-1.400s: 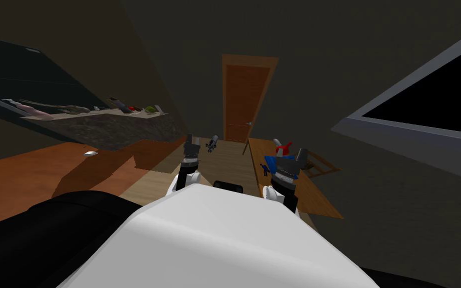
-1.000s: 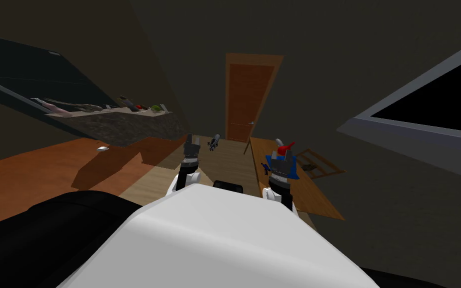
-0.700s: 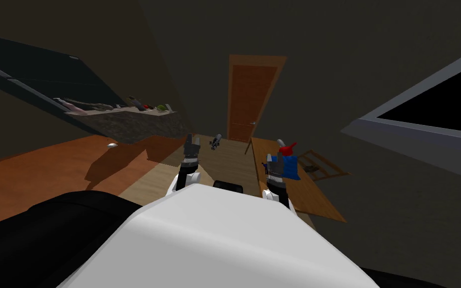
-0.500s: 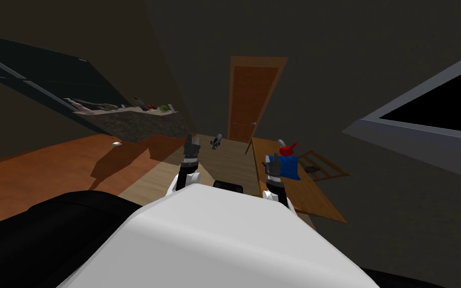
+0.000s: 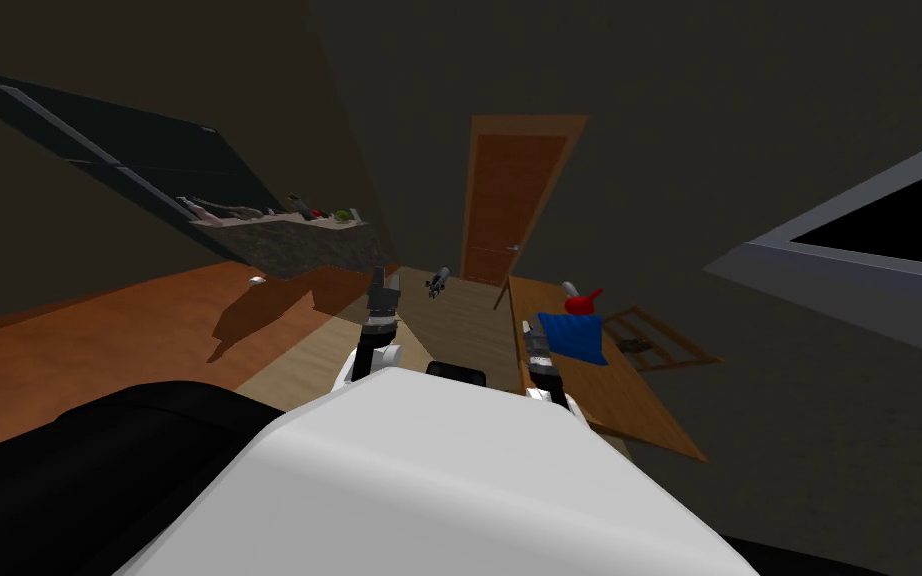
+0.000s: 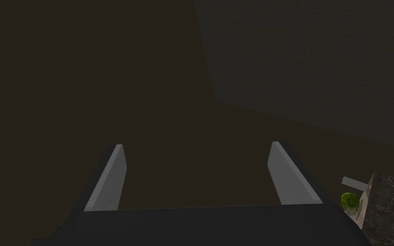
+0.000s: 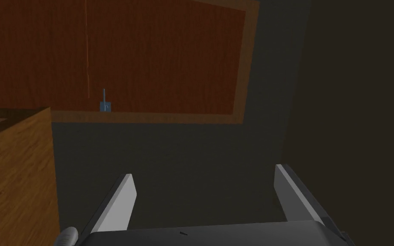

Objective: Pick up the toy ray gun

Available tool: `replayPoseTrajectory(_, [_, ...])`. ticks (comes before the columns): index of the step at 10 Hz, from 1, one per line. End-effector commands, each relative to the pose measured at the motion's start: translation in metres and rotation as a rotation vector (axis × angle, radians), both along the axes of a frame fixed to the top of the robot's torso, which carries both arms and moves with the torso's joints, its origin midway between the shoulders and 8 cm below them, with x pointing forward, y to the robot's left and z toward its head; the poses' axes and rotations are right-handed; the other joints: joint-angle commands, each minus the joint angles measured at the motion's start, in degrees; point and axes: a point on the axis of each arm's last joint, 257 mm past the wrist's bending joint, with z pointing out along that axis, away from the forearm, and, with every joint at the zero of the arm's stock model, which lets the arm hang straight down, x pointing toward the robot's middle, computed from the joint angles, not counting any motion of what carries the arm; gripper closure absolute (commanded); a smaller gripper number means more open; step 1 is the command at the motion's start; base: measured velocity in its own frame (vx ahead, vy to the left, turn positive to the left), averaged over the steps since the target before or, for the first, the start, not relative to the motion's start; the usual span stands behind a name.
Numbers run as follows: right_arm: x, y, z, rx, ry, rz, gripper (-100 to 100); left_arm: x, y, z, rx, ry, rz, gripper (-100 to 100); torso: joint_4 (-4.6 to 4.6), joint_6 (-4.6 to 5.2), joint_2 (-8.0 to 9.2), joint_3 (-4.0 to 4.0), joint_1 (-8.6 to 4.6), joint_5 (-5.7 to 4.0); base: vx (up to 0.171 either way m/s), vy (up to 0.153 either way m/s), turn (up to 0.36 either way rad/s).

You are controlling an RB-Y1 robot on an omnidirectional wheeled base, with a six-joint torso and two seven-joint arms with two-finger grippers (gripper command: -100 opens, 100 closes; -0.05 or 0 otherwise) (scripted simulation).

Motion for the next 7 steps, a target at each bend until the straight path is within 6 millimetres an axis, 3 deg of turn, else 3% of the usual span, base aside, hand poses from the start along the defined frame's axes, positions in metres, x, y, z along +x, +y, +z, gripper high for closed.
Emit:
replayPoseTrajectory(1, [0.001,-0.003,-0.019,-0.021,0.047,0.002,-100,0.000,0.000,0.000,0.000,0.000,0.000,0,0.00,0.00,0.00,0.00,0.00,0.00,-0.040,-0.015,0.051])
replayPoseTrajectory(3, [-0.001,-0.008,-0.061,-0.095,0.145,0.025,-100,0.000,0.000,0.000,0.000,0.000,0.000,0,0.00,0.00,-0.04,-0.02,0.01,0.00,-0.044,-0.005,0.132])
replayPoseTrajectory(4, [-0.002,-0.011,-0.072,-0.096,0.166,0.020,-100,0.000,0.000,0.000,0.000,0.000,0.000,0,0.00,0.00,-0.01,0.00,0.02,0.01,-0.034,-0.005,0.067])
replayPoseTrajectory(6, [-0.010,-0.023,-0.119,-0.179,0.278,0.038,-100,0.000,0.000,0.000,0.000,0.000,0.000,0,-0.01,0.00,-0.09,-0.05,0.02,0.00,-0.029,0.002,0.151])
replayPoseTrajectory(7, [-0.011,-0.025,-0.124,-0.180,0.288,0.035,-100,0.000,0.000,0.000,0.000,0.000,0.000,0,-0.01,0.00,-0.07,-0.04,0.05,0.01,-0.023,0.000,0.056])
